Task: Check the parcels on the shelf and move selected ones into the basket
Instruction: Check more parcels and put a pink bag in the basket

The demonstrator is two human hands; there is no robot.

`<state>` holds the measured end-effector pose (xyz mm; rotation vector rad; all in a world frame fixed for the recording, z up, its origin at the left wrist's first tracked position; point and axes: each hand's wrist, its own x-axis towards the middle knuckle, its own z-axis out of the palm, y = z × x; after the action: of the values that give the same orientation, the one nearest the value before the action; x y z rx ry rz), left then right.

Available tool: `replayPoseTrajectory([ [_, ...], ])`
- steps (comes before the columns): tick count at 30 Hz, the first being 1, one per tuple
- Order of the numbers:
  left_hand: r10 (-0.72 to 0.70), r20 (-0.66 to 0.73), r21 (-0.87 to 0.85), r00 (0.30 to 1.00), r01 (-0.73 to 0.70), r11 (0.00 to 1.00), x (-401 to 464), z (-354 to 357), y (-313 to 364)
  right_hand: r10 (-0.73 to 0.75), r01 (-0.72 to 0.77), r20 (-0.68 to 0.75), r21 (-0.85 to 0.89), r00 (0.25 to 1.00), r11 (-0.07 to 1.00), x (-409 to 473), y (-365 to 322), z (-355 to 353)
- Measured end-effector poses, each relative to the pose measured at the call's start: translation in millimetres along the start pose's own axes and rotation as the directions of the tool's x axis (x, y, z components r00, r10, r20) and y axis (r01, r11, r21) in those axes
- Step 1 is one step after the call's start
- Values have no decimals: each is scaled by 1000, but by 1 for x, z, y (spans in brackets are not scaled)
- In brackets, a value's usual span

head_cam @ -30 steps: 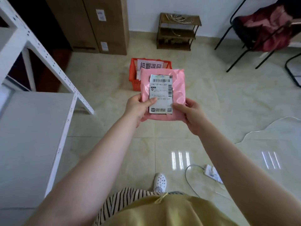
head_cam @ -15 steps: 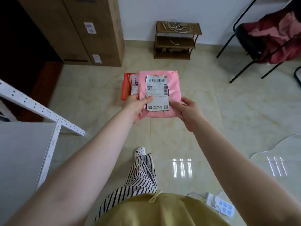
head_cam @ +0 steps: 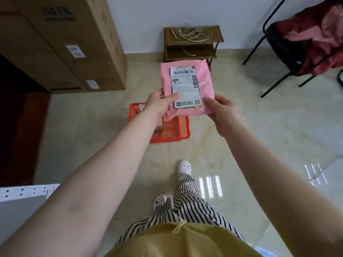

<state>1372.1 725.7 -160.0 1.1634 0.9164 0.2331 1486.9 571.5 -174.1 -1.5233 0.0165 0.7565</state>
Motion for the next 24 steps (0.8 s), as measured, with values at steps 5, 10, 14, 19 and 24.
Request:
replayPoseTrajectory([
  [5,-34,-68,45,997,37,998,81,6,15,103,-104,26,50,994,993,85,-8,22],
  [10,-125,-171,20,977,130,991,158,8,-8,242,-231,-57,154,969,961,154,17,46],
  [14,-219,-276,35,936,238,971,228,-1,-61,522,-481,-77,293,850,826,208,80,65],
  [19,-322,-286,97,902,362,927,313,-16,-160,639,-574,-85,361,765,735,275,188,80],
  [24,-504,-343,44,793,549,835,397,-25,-297,678,-579,-119,427,726,695,352,325,75],
])
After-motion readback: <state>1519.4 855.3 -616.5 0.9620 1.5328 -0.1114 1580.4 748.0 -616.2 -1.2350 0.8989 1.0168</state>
